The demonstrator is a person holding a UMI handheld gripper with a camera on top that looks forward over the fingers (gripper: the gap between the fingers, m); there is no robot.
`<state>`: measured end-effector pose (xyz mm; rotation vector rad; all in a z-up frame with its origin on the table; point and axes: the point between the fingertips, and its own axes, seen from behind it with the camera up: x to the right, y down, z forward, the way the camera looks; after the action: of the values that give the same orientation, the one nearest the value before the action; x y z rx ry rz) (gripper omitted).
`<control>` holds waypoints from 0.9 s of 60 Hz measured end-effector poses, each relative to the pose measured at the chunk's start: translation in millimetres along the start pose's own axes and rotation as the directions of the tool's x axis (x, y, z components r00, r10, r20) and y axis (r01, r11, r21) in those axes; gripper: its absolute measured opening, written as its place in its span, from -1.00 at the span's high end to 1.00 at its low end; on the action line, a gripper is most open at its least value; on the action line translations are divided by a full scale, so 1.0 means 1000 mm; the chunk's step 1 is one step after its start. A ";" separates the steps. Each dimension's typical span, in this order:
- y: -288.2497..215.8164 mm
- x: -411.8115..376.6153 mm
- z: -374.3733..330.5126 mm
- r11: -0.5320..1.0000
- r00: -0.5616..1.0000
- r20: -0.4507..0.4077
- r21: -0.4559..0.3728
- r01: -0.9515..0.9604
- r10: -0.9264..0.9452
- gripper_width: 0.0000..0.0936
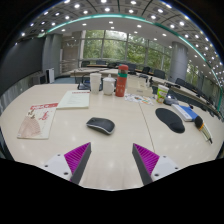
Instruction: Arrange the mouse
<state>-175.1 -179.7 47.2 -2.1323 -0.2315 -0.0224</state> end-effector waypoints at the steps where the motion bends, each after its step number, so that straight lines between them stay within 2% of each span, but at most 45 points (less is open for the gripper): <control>1: -0.002 -0.001 0.007 1.000 1.000 0.001 0.001 0.003 -0.003 -0.83; 20: -0.012 -0.006 0.111 0.999 1.000 0.011 -0.031 0.008 -0.008 -0.83; 35: -0.032 -0.015 0.145 1.000 0.999 0.045 -0.023 0.005 -0.004 -0.83; 52: -0.052 -0.010 0.178 1.000 0.999 0.033 -0.020 -0.018 0.019 -0.81; 54: -0.053 -0.011 0.181 0.999 0.999 0.037 -0.022 -0.024 0.024 -0.76</control>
<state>-208.2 -2.2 -7.8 -2.1586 -0.2283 0.0288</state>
